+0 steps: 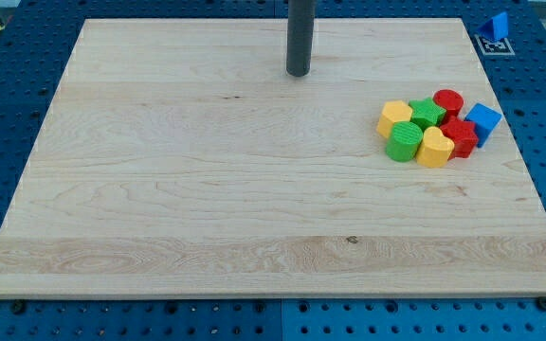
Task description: Move your arm towards bottom right
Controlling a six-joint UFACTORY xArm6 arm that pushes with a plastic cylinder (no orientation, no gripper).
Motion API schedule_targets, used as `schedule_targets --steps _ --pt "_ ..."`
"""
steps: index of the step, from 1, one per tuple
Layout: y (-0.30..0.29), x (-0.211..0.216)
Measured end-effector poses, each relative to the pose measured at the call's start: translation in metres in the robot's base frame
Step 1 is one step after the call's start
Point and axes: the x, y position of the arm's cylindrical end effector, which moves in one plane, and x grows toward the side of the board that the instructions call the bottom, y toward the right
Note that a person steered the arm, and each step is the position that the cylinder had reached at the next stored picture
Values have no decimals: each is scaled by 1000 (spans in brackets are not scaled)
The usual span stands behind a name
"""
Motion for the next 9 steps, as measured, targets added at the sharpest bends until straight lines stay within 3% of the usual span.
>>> schedule_targets --steps 2,4,7,9 --pt "35 -2" --pt "73 26" --pt "59 23" --pt "11 62"
